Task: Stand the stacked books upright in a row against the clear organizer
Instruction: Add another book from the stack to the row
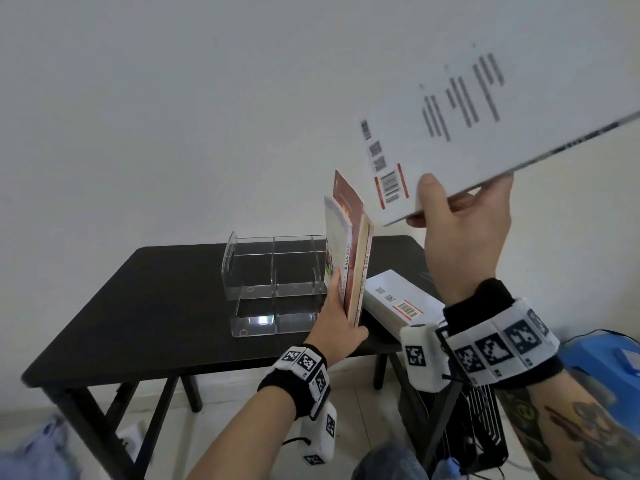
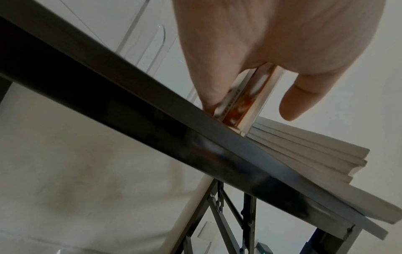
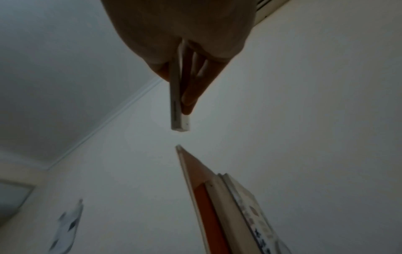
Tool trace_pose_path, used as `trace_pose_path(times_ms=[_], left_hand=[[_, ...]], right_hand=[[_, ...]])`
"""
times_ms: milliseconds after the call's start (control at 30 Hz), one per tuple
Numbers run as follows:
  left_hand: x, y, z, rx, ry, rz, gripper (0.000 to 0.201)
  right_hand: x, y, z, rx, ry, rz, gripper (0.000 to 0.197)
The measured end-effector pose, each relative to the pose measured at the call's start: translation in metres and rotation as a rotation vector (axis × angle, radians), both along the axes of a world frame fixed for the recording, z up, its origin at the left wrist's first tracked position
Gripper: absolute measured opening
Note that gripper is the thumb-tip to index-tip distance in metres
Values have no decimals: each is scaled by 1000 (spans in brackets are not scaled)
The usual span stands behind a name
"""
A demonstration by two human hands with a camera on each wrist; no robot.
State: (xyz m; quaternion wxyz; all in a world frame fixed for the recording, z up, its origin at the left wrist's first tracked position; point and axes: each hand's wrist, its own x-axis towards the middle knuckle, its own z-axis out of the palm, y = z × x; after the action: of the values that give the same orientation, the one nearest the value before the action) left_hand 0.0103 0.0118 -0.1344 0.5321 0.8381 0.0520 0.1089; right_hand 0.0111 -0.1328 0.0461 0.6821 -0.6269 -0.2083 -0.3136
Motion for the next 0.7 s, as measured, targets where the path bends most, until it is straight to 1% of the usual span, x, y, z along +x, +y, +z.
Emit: trace_pose_path(times_ms=[100, 200, 267, 300, 367, 400, 467, 500, 533, 600, 633, 667, 700], left_hand=[[1, 1, -2, 5, 1, 3, 119], [1, 2, -2, -13, 18, 5, 117], [1, 2, -1, -32, 33, 6, 111], [0, 1, 0, -31, 34, 6, 106], [-1, 2, 1, 9, 41, 2, 96], [0, 2, 0, 43, 63, 6, 85], [4, 3, -3, 107, 126, 39, 55], [5, 5, -7, 126, 132, 57, 53], [5, 5, -11, 164, 122, 56, 63], [8, 7, -19, 258, 71, 61, 106], [13, 9, -28, 261, 32, 63, 117], [16, 11, -34, 259, -9, 56, 119], [17, 11, -36, 258, -41, 46, 113]], right_hand=[[-12, 14, -7, -76, -84, -32, 30], [-15, 31, -24, -285, -148, -44, 27], [-17, 40, -37, -438, -123, -6, 26], [-16, 44, -42, -507, -98, 9, 27], [-12, 50, -54, -639, -51, 11, 45], [-8, 52, -59, -718, -34, -8, 53], [-5, 55, -68, -875, 0, -57, 58], [-4, 57, -72, -948, 16, -72, 56], [-3, 58, -76, -1013, 34, -84, 53], [-4, 60, -81, -1100, 72, -103, 50], [-5, 61, -85, -1113, 99, -99, 48], [-5, 61, -89, -1110, 122, -92, 46], [-5, 61, -92, -1110, 139, -94, 44]])
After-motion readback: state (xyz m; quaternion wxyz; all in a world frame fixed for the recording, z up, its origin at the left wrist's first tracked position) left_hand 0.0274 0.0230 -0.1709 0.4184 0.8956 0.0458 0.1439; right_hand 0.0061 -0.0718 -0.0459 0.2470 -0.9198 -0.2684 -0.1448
